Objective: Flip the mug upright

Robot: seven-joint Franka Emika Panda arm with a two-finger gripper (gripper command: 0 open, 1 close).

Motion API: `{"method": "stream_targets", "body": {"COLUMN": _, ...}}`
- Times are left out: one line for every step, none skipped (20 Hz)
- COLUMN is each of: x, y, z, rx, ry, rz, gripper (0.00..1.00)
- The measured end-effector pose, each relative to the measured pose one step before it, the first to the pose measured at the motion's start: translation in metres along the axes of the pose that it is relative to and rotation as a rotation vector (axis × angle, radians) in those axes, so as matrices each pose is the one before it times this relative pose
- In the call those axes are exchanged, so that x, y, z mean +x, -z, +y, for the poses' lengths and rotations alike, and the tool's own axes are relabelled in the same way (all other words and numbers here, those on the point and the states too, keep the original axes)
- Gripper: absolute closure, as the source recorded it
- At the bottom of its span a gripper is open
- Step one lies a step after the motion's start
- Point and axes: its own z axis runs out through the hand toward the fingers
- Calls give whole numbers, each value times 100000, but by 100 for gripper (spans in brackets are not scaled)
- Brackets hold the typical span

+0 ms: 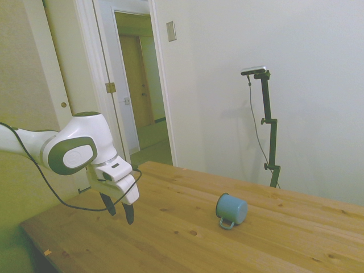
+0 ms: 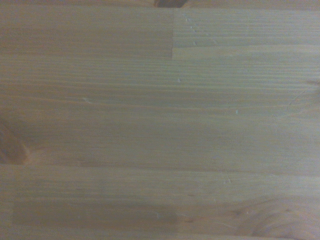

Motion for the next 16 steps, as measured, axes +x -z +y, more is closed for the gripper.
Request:
{"method": "stream_targets", "body": {"x": 11, "y": -13, "z": 0, "rx": -169, "ry": 196, "rz": 124, "gripper": 0}}
{"method": "stream_targets", "body": {"x": 73, "y": -6, "z": 3, "rx": -1080, "ry": 1148, "rz": 952, "gripper": 0}}
{"method": "stream_targets", "body": {"x": 273, "y": 238, "z": -179, "rx": -655, "ry": 380, "rz": 1326, "gripper": 0}}
{"method": "stream_targets", "body": {"x": 679, "y": 589, "z": -397, "rx": -386, "ry": -726, "rz": 2043, "gripper": 0}}
{"method": "stream_targets", "body": {"x": 954, "y": 586, "z": -482, "rx": -439, "ry": -1249, "rz": 1731, "gripper": 0}}
{"method": "stream_targets", "body": {"x": 1164, "y": 444, "z": -479, "rx": -367, "ry": -1227, "rz": 1342, "gripper": 0}}
{"method": "stream_targets", "body": {"x": 1439, "y": 304, "z": -426, "rx": -755, "ry": -1334, "rz": 1265, "gripper": 0}}
{"method": "stream_targets", "body": {"x": 1489, "y": 152, "z": -456, "rx": -747, "ry": -1401, "rz": 1487, "gripper": 0}}
{"method": "stream_targets", "body": {"x": 1607, "y": -21, "z": -473, "rx": -902, "ry": -936, "rz": 1505, "gripper": 0}}
{"method": "stream_targets", "body": {"x": 1676, "y": -260, "z": -441, "rx": -1131, "ry": -1107, "rz": 1359, "gripper": 0}}
{"method": "stream_targets", "body": {"x": 1689, "y": -480, "z": -403, "rx": -1127, "ry": -1404, "rz": 979, "gripper": 0}}
{"method": "stream_targets", "body": {"x": 1758, "y": -686, "z": -412, "rx": -821, "ry": -1019, "rz": 557, "gripper": 0}}
{"method": "stream_targets", "body": {"x": 1799, "y": -796, "z": -348, "rx": -631, "ry": -1219, "rz": 510, "gripper": 0}}
{"method": "stream_targets", "body": {"x": 1737, "y": -720, "z": -423, "rx": 63, "ry": -1435, "rz": 503, "gripper": 0}}
{"method": "stream_targets", "body": {"x": 1640, "y": -476, "z": -570, "rx": 462, "ry": -831, "rz": 777, "gripper": 0}}
{"method": "stream_targets", "body": {"x": 1288, "y": -159, "z": -715, "rx": 352, "ry": -388, "rz": 749, "gripper": 0}}
